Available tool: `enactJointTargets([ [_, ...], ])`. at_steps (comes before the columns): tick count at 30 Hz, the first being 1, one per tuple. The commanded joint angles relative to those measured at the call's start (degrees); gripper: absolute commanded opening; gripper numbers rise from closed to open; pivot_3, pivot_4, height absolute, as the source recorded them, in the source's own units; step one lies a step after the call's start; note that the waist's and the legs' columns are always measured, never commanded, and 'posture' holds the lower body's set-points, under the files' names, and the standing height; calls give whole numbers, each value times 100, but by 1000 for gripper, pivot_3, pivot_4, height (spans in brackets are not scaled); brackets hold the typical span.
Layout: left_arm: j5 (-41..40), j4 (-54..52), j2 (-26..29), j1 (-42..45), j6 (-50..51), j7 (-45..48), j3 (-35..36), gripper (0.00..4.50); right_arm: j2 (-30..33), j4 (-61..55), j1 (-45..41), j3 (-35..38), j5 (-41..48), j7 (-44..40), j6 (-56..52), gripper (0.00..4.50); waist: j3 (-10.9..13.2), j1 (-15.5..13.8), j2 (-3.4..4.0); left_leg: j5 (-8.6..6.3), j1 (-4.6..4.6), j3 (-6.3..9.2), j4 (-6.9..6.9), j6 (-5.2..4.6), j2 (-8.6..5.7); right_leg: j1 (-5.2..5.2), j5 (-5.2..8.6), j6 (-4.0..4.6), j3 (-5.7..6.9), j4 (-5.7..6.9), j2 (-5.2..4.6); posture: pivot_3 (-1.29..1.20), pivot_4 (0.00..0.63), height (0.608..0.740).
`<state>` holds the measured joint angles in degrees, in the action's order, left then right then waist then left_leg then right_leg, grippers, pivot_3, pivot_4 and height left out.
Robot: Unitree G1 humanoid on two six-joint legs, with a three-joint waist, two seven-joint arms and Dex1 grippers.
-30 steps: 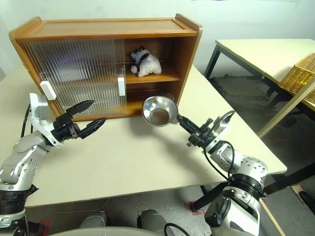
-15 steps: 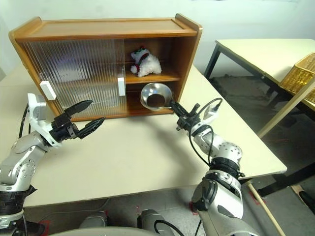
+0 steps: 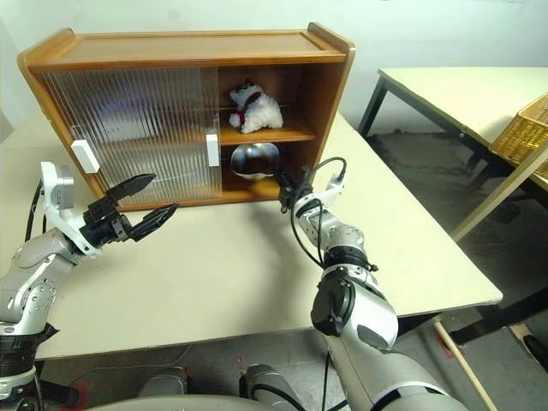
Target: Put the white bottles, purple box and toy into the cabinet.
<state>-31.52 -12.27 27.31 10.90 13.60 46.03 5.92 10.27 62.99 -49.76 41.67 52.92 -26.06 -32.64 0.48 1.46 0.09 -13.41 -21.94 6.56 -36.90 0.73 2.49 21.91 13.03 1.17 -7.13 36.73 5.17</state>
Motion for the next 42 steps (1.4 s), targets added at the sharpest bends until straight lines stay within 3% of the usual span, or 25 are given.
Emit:
enactJointTargets([
  [1, 19, -104, 63, -56, 36, -17, 54, 4500, 11, 338, -228, 106, -102, 134, 450, 34, 0, -3, 0, 0, -1, 4, 0, 0, 0, 0, -1, 4, 0, 0, 0, 8, 0, 740],
  [14, -36, -190, 193, -74, 120, -39, 129, 4500, 20, 935, -358, 247, -294, 364, 1162, 34, 0, -21, 0, 0, -2, 23, 4, 0, -3, 0, -6, 15, 7, 4, 0, 13, 0, 740],
  [17, -39, -189, 195, -65, 123, -38, 123, 4500, 23, 946, -353, 196, -411, 372, 1187, 673, 0, -19, 0, 0, -1, 24, 4, 0, -3, 0, -4, 21, 7, 5, 0, 10, 0, 740],
  [27, 4, -120, 46, -7, 74, -45, -3, 4500, 159, 724, -341, 224, -467, 198, 822, 4409, 0, -4, 0, 0, -1, 27, 4, 0, -6, 0, -2, 33, 6, 4, 0, -9, 0, 740],
  [34, 45, 3, -68, 54, 8, 17, -89, 4500, 205, -310, 0, 161, -272, 186, -189, 4463, 0, 3, 0, 0, 1, 27, 3, 0, -8, -1, -3, 31, 6, 4, 1, -31, 2, 740],
  [42, 84, 171, -160, 139, -68, 130, -151, 4500, -310, -3452, 1389, -460, 137, 750, -1775, 4463, 0, 49, 0, -1, 5, 29, 3, 1, -16, -5, 3, -4, 10, 10, 7, -53, 4, 740],
])
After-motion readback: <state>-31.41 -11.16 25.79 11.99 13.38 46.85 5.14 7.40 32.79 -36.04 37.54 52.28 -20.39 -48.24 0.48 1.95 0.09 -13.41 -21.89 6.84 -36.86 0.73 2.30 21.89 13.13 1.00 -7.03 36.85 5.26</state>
